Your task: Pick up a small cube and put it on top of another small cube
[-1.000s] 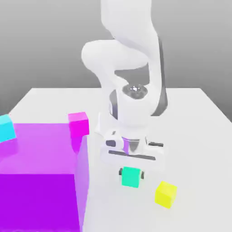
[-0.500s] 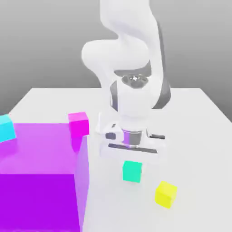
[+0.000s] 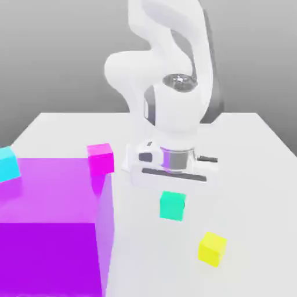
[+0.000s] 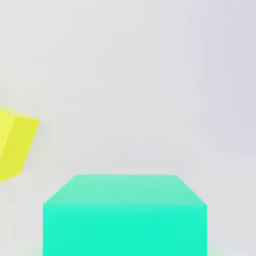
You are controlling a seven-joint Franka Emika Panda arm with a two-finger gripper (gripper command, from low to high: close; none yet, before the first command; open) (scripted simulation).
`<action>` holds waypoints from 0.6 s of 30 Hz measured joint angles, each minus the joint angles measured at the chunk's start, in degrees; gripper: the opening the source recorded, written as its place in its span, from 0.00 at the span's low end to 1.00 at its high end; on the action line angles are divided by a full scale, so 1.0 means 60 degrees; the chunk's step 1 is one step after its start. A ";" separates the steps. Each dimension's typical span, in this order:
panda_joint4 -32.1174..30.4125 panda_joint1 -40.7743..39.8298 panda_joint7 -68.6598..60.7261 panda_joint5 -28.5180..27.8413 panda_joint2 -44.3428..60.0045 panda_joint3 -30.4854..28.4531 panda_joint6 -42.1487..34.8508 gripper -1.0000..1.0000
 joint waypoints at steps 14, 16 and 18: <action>0.2108 0.0956 0.0848 0.0022 0.1296 0.0473 -0.0870 0.00; 0.2155 0.0987 0.1132 -0.0357 0.1973 0.0323 -0.0257 0.00; 0.2174 0.1064 0.1275 -0.0549 0.2312 0.0202 0.0060 1.00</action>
